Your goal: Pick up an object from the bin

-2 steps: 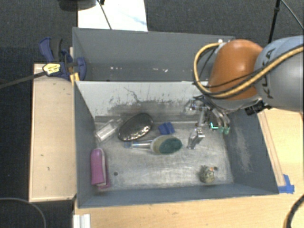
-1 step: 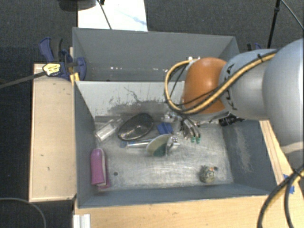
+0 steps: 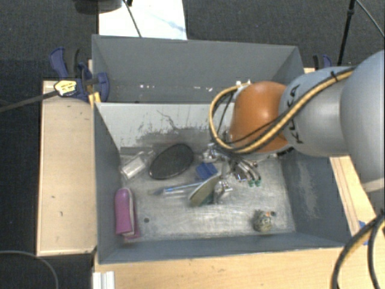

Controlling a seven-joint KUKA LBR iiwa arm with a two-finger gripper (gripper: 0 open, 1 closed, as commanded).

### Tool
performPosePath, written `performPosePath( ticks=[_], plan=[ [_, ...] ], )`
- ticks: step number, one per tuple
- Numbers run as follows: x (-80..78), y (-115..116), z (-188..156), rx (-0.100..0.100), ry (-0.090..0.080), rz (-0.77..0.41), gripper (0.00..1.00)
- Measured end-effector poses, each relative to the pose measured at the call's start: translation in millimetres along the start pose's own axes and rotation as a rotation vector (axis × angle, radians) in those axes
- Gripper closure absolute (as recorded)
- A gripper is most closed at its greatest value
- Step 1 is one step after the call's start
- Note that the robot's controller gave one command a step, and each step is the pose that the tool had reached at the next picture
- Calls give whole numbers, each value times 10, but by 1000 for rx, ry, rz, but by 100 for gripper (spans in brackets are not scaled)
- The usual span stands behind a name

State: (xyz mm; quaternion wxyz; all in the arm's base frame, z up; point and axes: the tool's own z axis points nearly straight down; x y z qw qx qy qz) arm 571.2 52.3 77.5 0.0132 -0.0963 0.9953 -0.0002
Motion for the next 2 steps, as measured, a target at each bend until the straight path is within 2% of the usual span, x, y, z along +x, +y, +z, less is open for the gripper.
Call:
performPosePath(
  ticks=[1,2],
  plan=[
    [-15,0,-14,0,-4,2,100],
    [-215,30,-1673,-2,15,64,100]
  ],
)
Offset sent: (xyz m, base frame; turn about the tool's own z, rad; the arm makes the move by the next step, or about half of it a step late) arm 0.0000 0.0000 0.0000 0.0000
